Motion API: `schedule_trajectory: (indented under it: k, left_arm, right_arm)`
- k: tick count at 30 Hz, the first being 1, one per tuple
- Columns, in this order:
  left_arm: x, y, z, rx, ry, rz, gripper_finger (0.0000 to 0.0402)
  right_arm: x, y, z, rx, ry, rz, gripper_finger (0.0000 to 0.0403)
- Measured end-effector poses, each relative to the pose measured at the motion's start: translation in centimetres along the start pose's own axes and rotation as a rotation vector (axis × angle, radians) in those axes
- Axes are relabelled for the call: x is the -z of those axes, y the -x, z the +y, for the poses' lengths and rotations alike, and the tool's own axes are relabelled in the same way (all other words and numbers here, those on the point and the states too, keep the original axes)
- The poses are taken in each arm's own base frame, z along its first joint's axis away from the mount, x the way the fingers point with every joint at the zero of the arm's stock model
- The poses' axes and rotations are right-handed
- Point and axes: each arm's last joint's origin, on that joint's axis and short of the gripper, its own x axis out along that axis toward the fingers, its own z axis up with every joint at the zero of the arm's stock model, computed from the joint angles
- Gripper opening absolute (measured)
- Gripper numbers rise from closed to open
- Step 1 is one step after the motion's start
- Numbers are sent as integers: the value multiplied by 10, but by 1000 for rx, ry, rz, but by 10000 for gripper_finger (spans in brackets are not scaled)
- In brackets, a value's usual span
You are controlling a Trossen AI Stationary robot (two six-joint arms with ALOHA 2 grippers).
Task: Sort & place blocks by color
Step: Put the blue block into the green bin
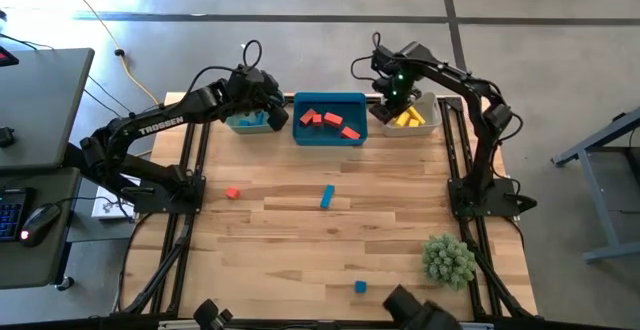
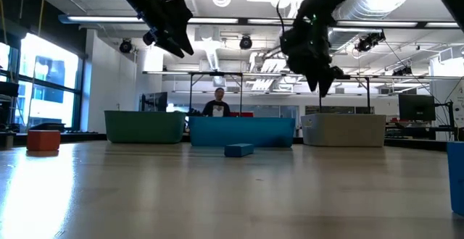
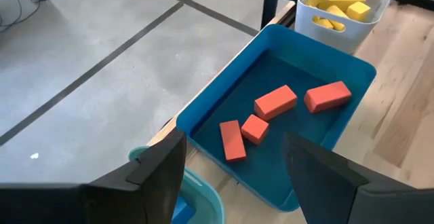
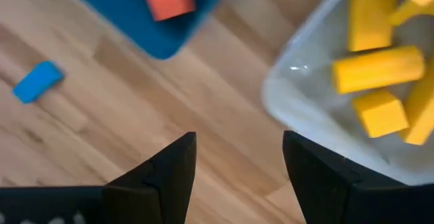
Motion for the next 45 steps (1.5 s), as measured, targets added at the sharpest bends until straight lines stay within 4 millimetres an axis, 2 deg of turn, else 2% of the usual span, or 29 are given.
schedule_trajectory:
  k: [8, 16, 23, 29, 37, 45]
  left_arm:
    - [4, 0, -1, 22, -8, 36, 233]
    - [23, 4, -9, 161, 7, 237, 233]
    - [28, 10, -34, 238, -92, 273, 231]
    - [30, 18, -58, 307, -160, 267, 230]
    - [34, 27, -81, 374, -227, 259, 230]
    - [37, 34, -95, 417, -263, 256, 229]
  right_arm:
    - [23, 11, 56, -4, 17, -45, 208]
    - [50, -5, 124, 7, 107, 6, 208]
    - [86, -21, 181, 20, 228, 55, 208]
    - [127, -34, 224, 33, 322, 96, 208]
    - [177, -48, 271, -64, 509, 101, 208]
    - [215, -57, 299, -59, 500, -1, 216]
